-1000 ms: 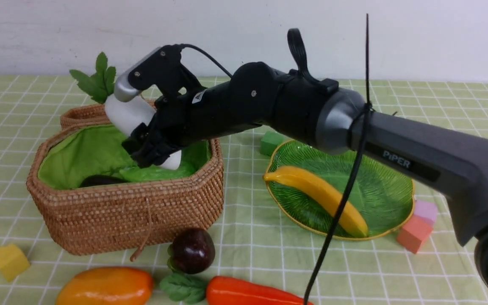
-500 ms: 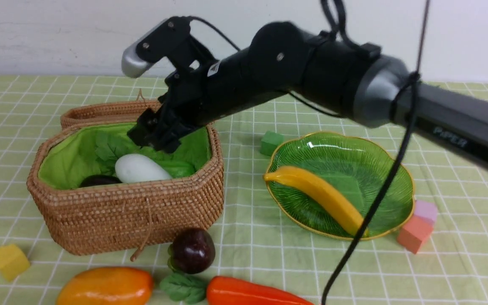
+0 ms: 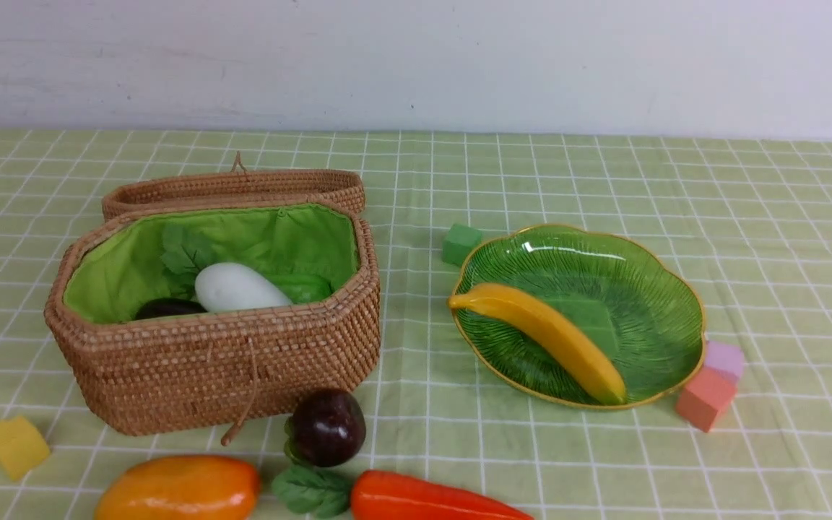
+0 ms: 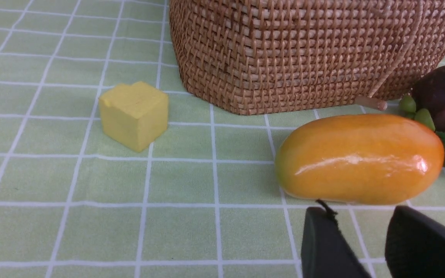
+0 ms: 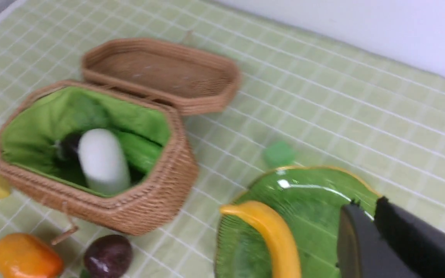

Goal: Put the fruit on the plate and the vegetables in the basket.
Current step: Use the left arm to grab a carrot and put it into the left basket

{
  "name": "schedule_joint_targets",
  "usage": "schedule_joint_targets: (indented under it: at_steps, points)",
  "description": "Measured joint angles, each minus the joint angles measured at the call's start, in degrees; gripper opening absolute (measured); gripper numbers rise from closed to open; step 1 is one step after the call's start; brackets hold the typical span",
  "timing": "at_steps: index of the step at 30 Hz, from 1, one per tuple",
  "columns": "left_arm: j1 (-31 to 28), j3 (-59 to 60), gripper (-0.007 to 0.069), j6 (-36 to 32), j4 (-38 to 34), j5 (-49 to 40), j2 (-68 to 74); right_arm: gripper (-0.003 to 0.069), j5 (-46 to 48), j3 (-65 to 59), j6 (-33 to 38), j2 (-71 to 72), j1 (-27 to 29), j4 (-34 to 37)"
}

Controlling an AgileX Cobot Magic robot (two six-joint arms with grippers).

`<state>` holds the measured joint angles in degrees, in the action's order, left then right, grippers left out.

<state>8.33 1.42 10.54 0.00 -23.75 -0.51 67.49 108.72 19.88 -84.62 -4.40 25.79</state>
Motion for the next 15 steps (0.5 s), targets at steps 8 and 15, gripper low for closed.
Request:
schedule_joint_targets:
  at_steps: [8,15]
  points:
    - [0.00,0.00,0.0239,0.00,0.00,0.00,0.00,-0.0018,-4.45,-23.53,-2.70,18.61,2.73,0.79]
    - [0.00,0.00,0.0239,0.00,0.00,0.00,0.00,-0.0015,-4.81,-40.85,-3.12,29.61,2.82,2.32]
